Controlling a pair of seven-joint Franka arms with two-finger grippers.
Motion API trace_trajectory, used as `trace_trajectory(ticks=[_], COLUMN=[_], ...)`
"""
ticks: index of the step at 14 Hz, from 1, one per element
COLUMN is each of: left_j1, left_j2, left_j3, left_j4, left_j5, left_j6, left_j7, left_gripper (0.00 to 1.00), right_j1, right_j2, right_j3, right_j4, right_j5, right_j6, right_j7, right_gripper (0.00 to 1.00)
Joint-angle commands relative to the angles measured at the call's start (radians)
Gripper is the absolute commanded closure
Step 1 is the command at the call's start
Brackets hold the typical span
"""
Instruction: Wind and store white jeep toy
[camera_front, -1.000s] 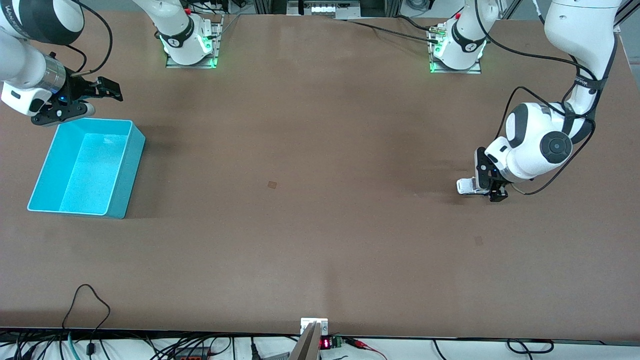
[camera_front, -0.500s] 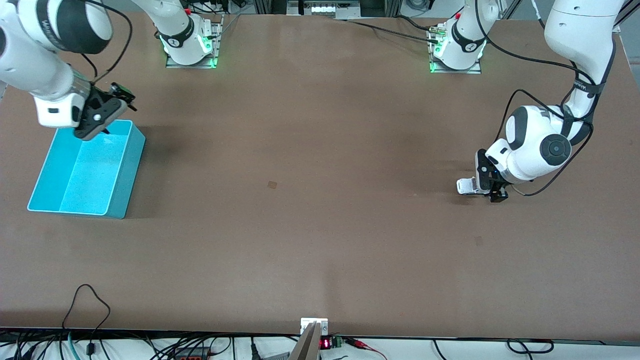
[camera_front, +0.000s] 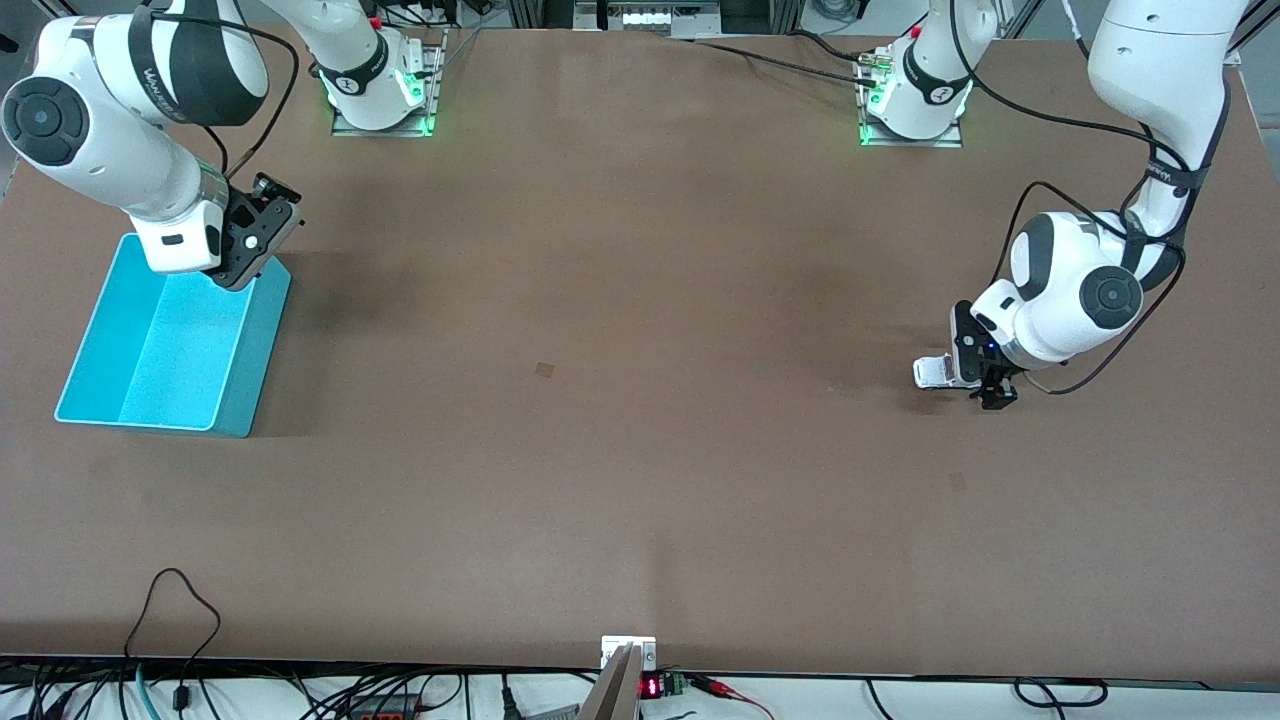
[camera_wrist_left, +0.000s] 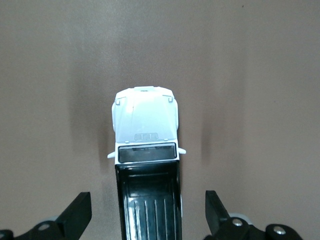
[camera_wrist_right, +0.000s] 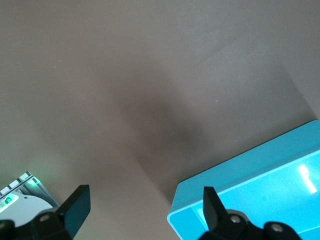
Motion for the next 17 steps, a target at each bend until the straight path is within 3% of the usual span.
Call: trace_trajectory(ticks=[1,6,14,17], left_j1=[0.004,0.004,0.004,0.004], left_j2=[0.011,0.011,0.007,0.007], left_j3=[-0.003,-0.003,-0.003,-0.003], left_j4=[0.007,0.007,0.007,0.007], left_j5=[0.001,0.001,0.005,0.005], left_j6=[0.011,0.011,0.011,0.011], left_j7=[0.022,0.022,0.023,0.023], left_gripper=[0.00,0.05,0.47,0.57], right_j1=[-0.004,-0.009,-0.010,-0.010], right_j2=[0.001,0.005,0.008,0.013], right_j3=[0.000,0.000,-0.003,-0.004], right_j4=[0.012,0.013,0.015,0.016], right_j5=[-0.007,-0.007,-0.007,-0.007], right_j6=[-0.008,-0.010,-0.011,-0.011], right_j7=[-0.019,-0.025,-0.025,-0.027], right_gripper=[0.00,0.00,0.00,0.00])
